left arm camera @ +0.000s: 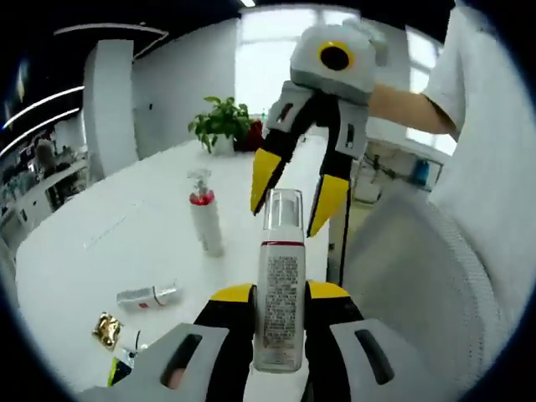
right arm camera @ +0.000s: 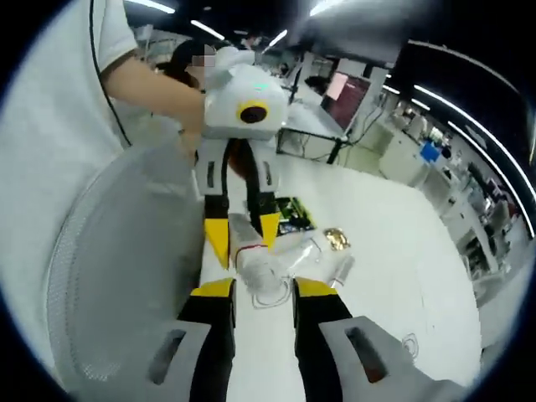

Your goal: Arrange the skincare products in the storage area until every visible bottle or jar stands upright without overlapping.

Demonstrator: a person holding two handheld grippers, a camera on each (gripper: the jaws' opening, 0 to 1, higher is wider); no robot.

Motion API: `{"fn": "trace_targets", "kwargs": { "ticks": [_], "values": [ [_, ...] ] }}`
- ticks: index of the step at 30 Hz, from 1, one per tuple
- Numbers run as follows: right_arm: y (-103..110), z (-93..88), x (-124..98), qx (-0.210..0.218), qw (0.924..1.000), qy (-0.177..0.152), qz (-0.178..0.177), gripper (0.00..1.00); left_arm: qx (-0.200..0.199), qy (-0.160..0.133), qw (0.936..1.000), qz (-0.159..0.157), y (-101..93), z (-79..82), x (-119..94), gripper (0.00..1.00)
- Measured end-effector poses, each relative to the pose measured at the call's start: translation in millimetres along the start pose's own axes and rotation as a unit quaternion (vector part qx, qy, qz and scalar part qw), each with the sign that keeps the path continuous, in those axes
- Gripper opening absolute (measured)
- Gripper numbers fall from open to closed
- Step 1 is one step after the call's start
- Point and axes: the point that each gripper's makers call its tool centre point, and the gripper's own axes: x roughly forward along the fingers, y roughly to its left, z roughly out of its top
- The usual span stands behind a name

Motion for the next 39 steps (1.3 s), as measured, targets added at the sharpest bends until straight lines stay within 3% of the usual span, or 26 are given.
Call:
{"fn": "trace_targets", "kwargs": {
  "ticks": [2, 4, 8, 10, 12, 13, 15, 16, 21, 23, 26, 28, 31, 34, 37, 39],
  "values": [
    [-1, 5.9, -9, 0.043, 0.9982, -0.041, -0.013, 0.34, -0.025, -0.035, 0.9991, -0.005, -1.6, 12.9, -4, 0.22],
    [-1, 6.7, -16, 0.074, 0.9950, -0.065, -0.019, 0.30, -0.041, -0.061, 0.9973, -0.008, -3.0, 23.1, -7, 0.22],
    [-1, 5.2, -29, 0.140, 0.9828, -0.115, -0.035, 0.27, -0.076, -0.116, 0.9902, -0.022, -5.8, 43.3, -12, 0.22],
    [-1, 10.7, -36, 0.180, 0.9699, -0.160, -0.036, 0.26, -0.091, -0.140, 0.9852, -0.037, -10.1, 52.8, -13, 0.22],
    [3, 19.8, -43, 0.228, 0.9507, -0.209, -0.021, 0.25, -0.105, -0.165, 0.9794, -0.050, -14.7, 62.1, -15, 0.22],
    [3, 25.4, -47, 0.254, 0.9376, -0.238, -0.015, 0.24, -0.114, -0.178, 0.9754, -0.062, -19.4, 67.4, -15, 0.22],
    [4, 34.5, -50, 0.273, 0.9221, -0.274, -0.005, 0.24, -0.127, -0.200, 0.9685, -0.076, -25.2, 75.5, -16, 0.22],
    [5, 38.1, -51, 0.279, 0.9167, -0.286, 0.000, 0.24, -0.135, -0.211, 0.9643, -0.087, -30.0, 79.6, -17, 0.22],
    [7, 62.6, -60, 0.298, 0.8897, -0.345, 0.022, 0.24, -0.142, -0.225, 0.9585, -0.103, -40.5, 84.7, -15, 0.22],
    [9, 66.9, -60, 0.297, 0.8876, -0.350, 0.031, 0.25, -0.141, -0.225, 0.9579, -0.109, -46.4, 85.8, -15, 0.22],
    [10, 68.8, -56, 0.294, 0.8924, -0.341, 0.033, 0.27, -0.138, -0.222, 0.9577, -0.121, -54.5, 86.4, -13, 0.22],
    [11, 68.9, -53, 0.301, 0.8905, -0.339, 0.039, 0.28, -0.135, -0.222, 0.9572, -0.128, -59.7, 87.5, -12, 0.22],
    [16, 73.0, -55, 0.293, 0.8884, -0.350, 0.048, 0.20, -0.132, -0.218, 0.9578, -0.132, -62.9, 87.6, -8, 0.22],
    [16, 71.2, -55, 0.289, 0.8899, -0.351, 0.040, 0.19, -0.132, -0.214, 0.9578, -0.139, -64.4, 85.9, -4, 0.22],
    [18, 66.2, -56, 0.275, 0.8978, -0.343, 0.033, 0.19, -0.114, -0.196, 0.9632, -0.144, -67.8, 81.8, 2, 0.22],
    [20, 61.2, -56, 0.257, 0.9087, -0.328, 0.022, 0.18, -0.091, -0.173, 0.9700, -0.144, -68.6, 76.7, 8, 0.22]
  ]
}}
